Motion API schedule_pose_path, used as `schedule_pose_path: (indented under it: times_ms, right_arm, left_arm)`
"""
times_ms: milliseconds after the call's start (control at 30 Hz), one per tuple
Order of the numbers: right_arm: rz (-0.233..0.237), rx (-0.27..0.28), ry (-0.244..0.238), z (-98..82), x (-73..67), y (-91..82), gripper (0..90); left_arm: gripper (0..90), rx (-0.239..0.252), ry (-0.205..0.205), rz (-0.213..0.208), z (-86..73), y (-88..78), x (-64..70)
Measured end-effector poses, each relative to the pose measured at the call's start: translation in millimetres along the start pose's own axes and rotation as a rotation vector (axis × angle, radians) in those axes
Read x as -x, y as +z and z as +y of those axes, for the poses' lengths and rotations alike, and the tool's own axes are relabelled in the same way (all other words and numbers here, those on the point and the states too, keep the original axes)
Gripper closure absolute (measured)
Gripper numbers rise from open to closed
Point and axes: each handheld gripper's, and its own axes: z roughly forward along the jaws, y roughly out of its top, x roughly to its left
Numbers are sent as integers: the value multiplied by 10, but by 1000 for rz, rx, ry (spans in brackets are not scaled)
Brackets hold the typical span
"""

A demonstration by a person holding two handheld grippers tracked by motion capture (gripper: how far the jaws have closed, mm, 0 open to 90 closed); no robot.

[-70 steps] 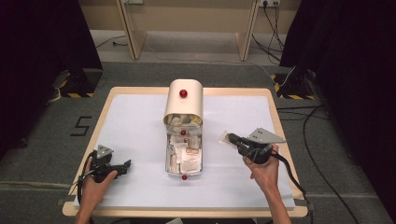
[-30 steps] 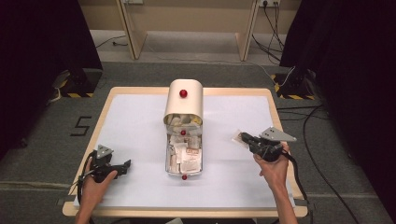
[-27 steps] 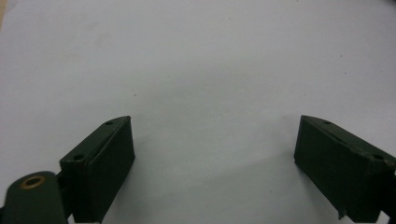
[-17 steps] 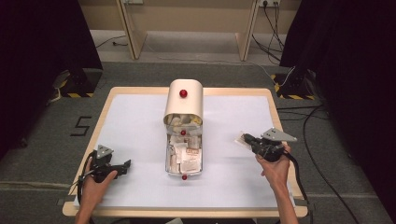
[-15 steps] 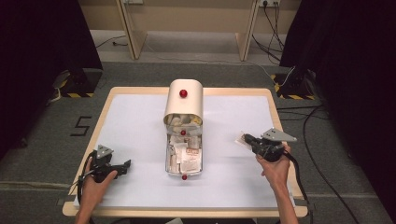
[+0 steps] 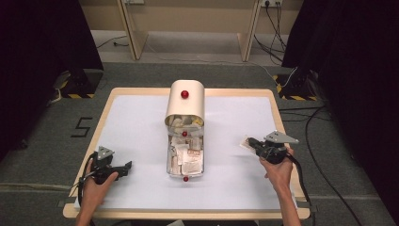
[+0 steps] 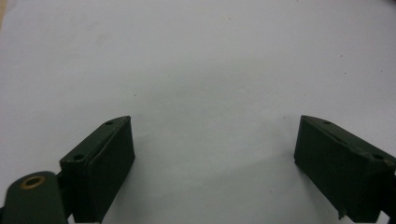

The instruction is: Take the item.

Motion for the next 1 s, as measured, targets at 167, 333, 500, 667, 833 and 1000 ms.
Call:
schedule_pose_path:
  times_ms: [167,333,500,667,833,1000]
  right_arm:
    - [-3,-16,5,-43,29,25,879]
    - [-2,-24,4,-55,25,43,879]
    - [-4,-32,-1,-61,22,56,878]
    - [-6,-38,-6,-67,18,68,878]
    - [-7,-48,0,-95,30,89,877]
    - [-11,-51,7,-119,59,92,877]
  left_arm:
    - [113,0,0,0,0,0,0]
    - [113,0,0,0,0,0,0]
    - [112,0,0,0,0,0,0]
    - [113,-1,1,0,0,-1,-1]
    - [113,-1,2,0,0,-1,-1]
    - [113,-1,2,0,0,-1,-1]
